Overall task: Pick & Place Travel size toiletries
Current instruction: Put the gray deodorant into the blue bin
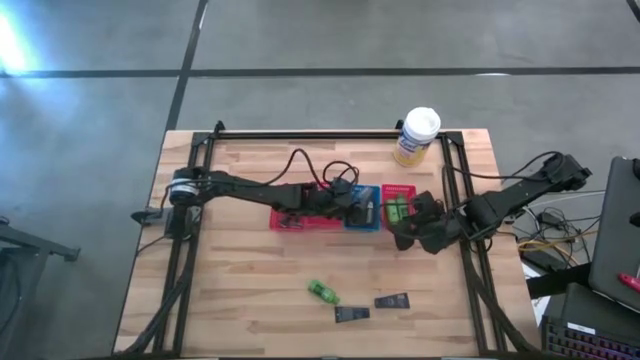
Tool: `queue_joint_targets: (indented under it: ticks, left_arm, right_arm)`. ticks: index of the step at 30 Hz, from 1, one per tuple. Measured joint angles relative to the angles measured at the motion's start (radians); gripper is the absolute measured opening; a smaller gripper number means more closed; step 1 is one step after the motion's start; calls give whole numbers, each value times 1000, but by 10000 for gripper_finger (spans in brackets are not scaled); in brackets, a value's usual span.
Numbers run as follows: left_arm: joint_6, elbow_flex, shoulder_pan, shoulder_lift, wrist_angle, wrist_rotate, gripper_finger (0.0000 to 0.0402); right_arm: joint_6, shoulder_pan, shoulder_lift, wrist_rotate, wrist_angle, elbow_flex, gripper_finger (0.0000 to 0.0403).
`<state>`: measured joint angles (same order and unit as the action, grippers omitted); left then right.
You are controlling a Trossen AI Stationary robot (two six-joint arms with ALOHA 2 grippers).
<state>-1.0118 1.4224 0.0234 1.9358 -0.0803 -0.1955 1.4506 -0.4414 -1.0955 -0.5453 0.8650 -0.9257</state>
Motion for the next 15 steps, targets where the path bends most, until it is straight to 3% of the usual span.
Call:
queue_joint_targets:
  ticks: [5,8,12,15]
  left_arm:
    - [-16,-5,13,0,132,42,201]
    - [76,11,7,-3,155,110,201]
    - [290,13,-19,-5,151,111,201]
    - [312,11,-35,-5,153,111,201]
  right_arm:
    - [-57,1,-21,6,-1,1,323]
    - [-94,0,-33,30,-13,2,324]
    - [-21,7,2,27,-21,3,318]
    - [28,12,49,-17,-50,3,306]
